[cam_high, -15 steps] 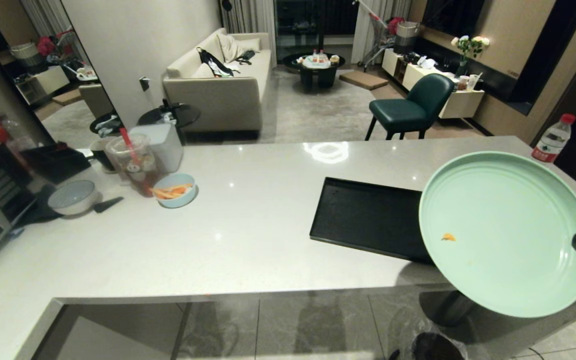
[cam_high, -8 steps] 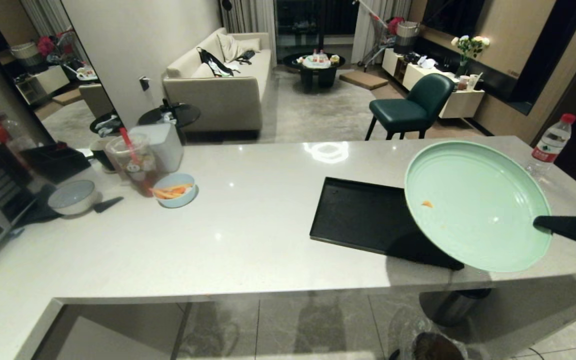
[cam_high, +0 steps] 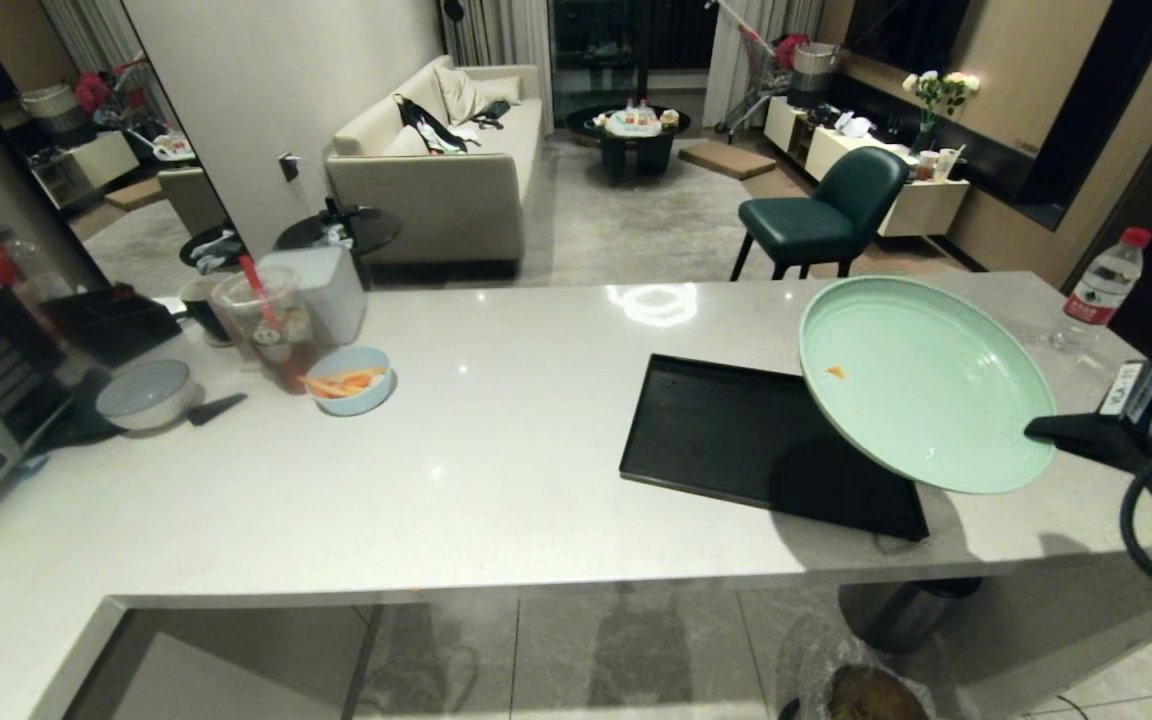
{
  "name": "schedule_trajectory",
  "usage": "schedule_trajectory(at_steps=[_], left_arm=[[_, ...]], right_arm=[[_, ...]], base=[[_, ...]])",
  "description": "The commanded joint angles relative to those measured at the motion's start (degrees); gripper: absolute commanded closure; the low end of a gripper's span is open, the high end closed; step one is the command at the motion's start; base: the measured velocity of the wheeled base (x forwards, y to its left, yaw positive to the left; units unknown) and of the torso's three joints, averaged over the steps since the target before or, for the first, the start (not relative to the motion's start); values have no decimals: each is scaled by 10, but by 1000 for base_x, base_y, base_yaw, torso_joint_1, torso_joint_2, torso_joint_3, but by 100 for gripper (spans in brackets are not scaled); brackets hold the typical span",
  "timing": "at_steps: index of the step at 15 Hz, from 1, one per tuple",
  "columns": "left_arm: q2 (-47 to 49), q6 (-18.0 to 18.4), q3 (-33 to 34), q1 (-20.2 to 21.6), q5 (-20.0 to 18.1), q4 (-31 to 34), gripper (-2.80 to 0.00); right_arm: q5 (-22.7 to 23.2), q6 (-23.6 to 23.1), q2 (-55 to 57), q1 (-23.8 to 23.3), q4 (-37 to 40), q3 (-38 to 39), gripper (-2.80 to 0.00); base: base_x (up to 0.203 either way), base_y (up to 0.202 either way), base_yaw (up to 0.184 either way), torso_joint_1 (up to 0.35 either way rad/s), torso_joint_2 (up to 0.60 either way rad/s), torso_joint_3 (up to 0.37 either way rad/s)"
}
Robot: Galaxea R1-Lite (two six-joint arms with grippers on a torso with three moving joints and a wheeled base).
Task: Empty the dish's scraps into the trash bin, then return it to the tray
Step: Put the plate back to the table
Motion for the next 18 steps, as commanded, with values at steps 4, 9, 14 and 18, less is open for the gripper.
schedule_trajectory(at_steps=[4,9,14,18], left_arm=[[1,0,0,0,0,0,0],[1,0,0,-1,0,0,0],[1,0,0,0,0,0,0],[1,0,0,0,0,0,0]], right_arm=[[-58,3,109,12,-41,-10,0],[-127,42,207,72,-56,-69,0],[-159,79,272,96,-57,-113,0],[-173,111,314,109,-53,-154,0]], base=[[0,0,0,0,0,0],[0,0,0,0,0,0],[0,0,0,0,0,0],[0,0,0,0,0,0]])
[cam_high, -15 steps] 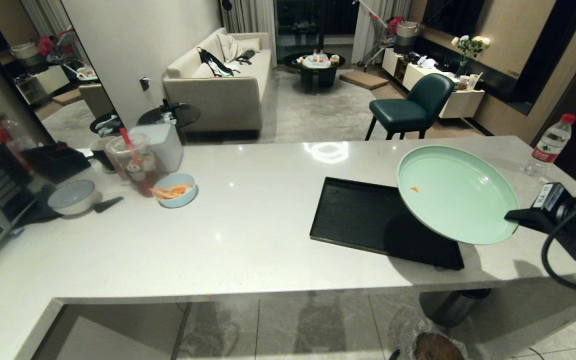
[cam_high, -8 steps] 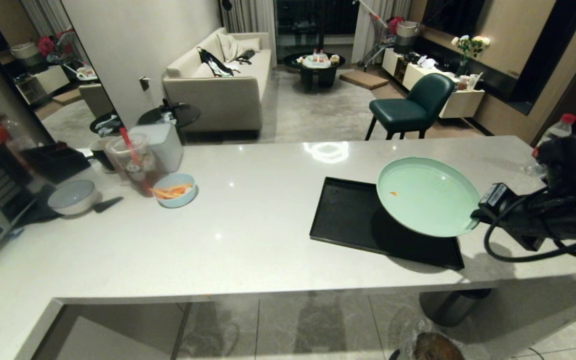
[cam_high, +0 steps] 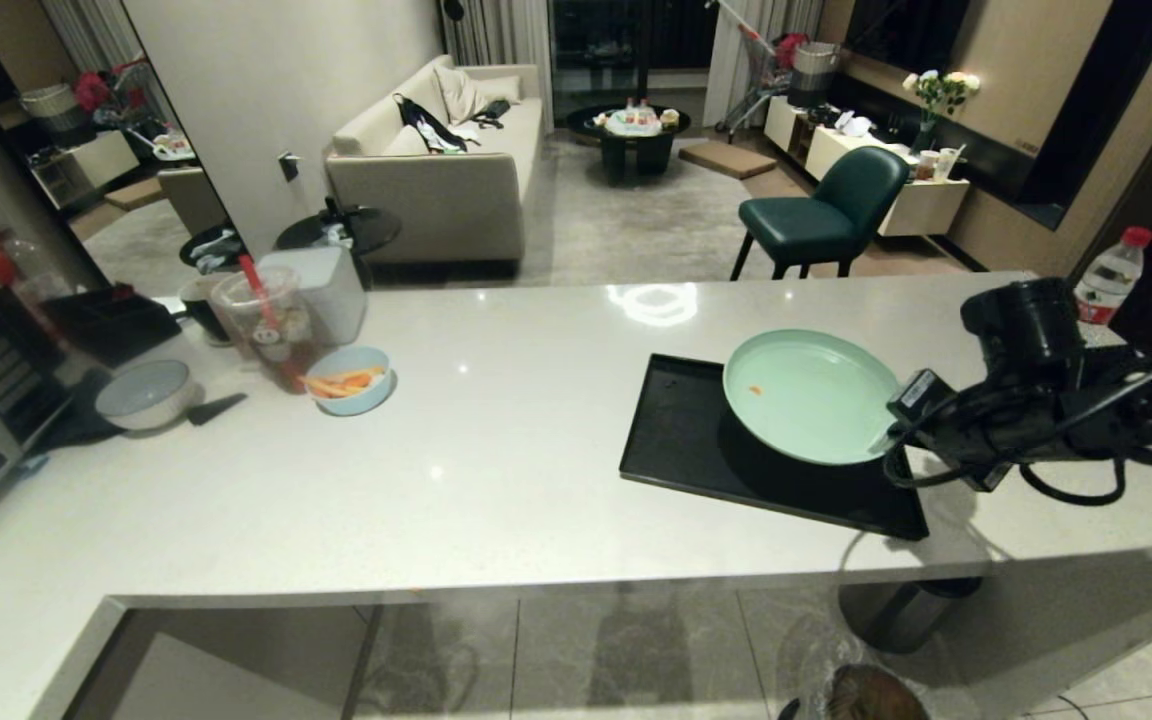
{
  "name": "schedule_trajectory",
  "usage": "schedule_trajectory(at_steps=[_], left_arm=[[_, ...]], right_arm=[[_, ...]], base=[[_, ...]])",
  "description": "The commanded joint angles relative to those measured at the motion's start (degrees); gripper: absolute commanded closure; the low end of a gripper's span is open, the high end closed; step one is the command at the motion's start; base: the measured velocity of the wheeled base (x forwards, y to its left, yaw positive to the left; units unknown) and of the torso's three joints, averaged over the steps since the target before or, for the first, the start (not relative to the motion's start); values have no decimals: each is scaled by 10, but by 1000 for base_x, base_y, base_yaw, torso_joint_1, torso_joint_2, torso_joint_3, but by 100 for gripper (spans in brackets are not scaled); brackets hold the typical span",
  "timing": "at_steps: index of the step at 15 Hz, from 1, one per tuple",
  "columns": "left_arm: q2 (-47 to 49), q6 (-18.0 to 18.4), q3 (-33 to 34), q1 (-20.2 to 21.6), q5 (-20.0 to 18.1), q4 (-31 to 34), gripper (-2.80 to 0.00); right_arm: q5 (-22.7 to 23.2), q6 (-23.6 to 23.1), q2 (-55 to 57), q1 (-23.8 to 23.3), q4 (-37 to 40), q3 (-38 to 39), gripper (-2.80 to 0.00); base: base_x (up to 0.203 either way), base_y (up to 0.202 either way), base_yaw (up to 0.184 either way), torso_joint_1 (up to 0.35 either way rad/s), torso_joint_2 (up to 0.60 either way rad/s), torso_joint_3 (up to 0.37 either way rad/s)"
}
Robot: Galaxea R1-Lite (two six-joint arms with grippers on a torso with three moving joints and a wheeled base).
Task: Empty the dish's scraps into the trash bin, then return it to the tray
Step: Put the plate back to the table
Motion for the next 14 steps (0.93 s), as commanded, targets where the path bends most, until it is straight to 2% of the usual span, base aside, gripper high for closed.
schedule_trajectory(at_steps=[1,9,14], left_arm=[[1,-1,0,0,0,0,0],[1,-1,0,-1,0,0,0],[1,-1,0,0,0,0,0]], right_arm=[[-1,10,32,10,0,-25,0],[-2,16,87,28,-2,-80,0],[-3,38,107,38,1,-105,0]], base=[[0,0,0,0,0,0],[0,0,0,0,0,0],[0,0,0,0,0,0]])
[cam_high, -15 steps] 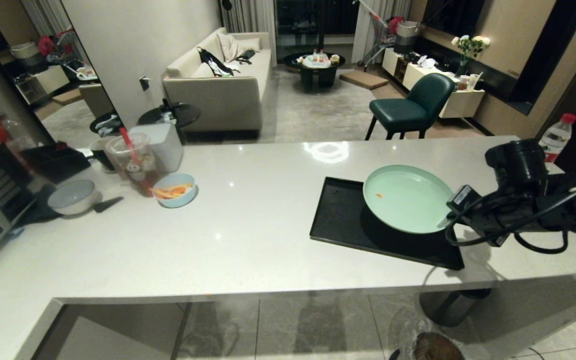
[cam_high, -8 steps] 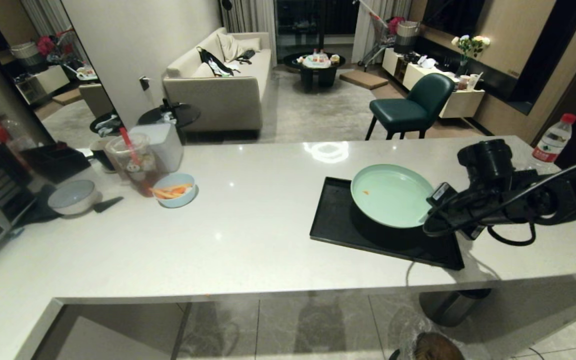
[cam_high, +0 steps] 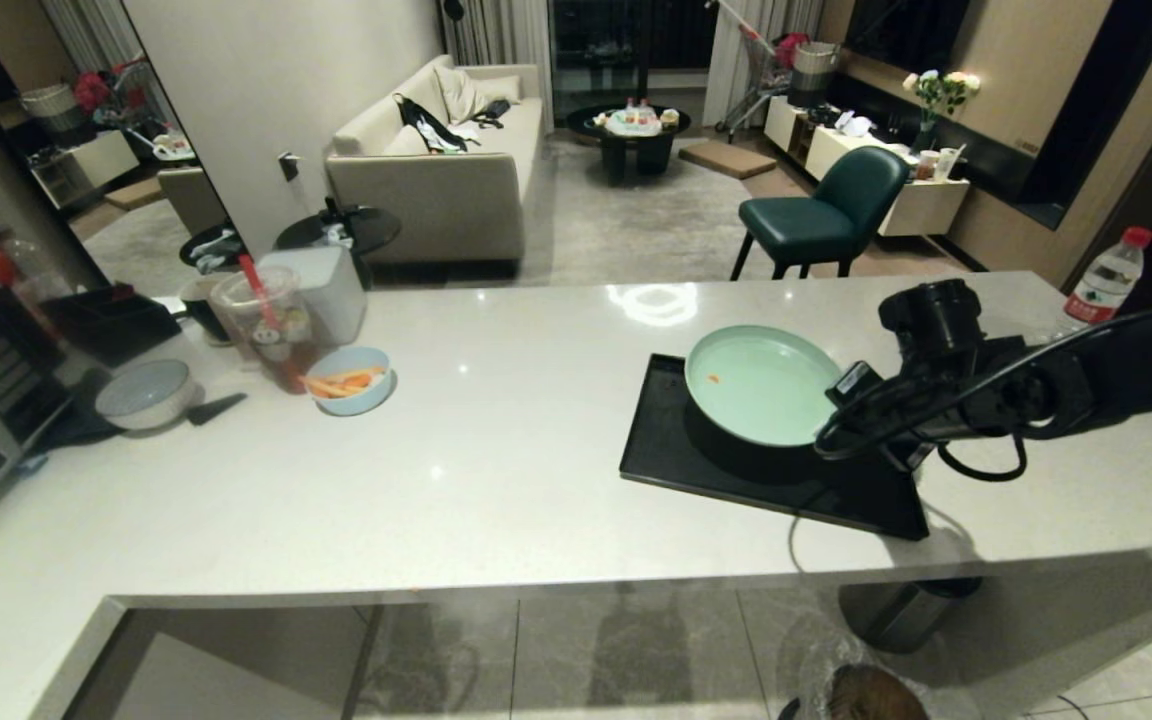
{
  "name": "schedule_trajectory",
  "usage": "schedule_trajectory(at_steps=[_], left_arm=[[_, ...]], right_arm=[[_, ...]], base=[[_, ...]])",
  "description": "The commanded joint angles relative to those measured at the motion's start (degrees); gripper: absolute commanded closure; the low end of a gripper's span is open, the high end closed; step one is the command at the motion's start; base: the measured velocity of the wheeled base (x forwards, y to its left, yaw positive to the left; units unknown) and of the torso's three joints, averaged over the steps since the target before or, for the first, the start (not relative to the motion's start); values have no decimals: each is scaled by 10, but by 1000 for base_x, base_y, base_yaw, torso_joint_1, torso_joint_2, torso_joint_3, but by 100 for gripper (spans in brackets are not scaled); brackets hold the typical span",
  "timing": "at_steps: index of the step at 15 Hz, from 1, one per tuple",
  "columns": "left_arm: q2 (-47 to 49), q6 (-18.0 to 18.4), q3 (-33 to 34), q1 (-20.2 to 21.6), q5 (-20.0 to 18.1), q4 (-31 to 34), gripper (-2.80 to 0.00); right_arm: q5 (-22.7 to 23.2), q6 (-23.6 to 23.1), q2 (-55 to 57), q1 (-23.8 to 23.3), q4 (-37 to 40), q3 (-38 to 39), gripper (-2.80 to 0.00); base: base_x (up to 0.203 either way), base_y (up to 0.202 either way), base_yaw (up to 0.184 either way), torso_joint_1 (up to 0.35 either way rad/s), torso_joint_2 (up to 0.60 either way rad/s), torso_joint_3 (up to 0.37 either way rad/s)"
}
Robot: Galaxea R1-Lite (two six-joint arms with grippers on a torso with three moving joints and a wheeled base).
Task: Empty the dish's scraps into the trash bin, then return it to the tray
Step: Put the plate back to the table
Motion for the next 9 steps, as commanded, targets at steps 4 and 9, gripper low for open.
schedule_trajectory(at_steps=[4,9], left_arm=[[1,0,0,0,0,0,0],[1,0,0,0,0,0,0]], right_arm=[[-25,4,35,3,-4,-3,0],[-29,4,54,8,-6,-4,0]], base=[[0,0,0,0,0,0],[0,0,0,0,0,0]])
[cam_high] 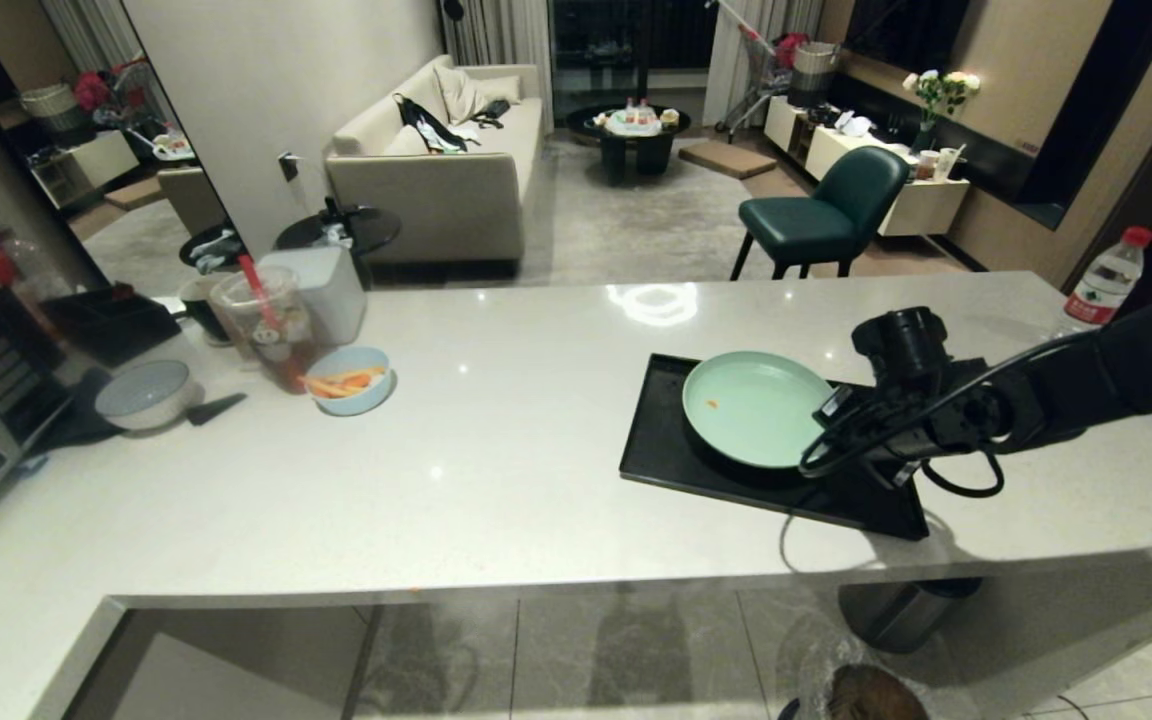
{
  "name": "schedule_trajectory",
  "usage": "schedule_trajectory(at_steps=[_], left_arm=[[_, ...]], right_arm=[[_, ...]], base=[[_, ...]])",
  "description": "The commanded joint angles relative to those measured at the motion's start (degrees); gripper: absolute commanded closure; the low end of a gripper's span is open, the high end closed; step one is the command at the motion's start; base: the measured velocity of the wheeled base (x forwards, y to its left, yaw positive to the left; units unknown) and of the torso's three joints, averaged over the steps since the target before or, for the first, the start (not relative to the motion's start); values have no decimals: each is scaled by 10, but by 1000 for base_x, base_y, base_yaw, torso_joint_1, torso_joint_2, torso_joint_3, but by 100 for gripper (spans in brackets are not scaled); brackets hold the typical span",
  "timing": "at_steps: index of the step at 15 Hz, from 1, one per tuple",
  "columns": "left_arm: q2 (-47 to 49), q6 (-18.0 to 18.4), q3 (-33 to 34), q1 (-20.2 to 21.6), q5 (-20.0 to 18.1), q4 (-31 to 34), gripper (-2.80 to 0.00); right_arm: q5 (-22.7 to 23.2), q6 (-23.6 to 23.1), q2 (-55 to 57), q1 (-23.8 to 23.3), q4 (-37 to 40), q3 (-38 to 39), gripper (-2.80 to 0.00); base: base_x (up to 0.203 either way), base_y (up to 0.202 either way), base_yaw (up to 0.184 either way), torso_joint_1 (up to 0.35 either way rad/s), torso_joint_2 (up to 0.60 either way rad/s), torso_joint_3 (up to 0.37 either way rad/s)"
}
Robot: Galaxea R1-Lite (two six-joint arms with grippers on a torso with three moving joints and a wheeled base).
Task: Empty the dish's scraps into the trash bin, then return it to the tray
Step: Put the plate back to the table
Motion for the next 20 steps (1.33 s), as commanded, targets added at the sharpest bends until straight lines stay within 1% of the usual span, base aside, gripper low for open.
schedule_trajectory(at_steps=[1,20], left_arm=[[1,0,0,-1,0,0,0],[1,0,0,0,0,0,0]], right_arm=[[-2,4,10,3,-1,-1,0],[-11,8,33,2,2,-1,0]], base=[[0,0,0,0,0,0],[0,0,0,0,0,0]])
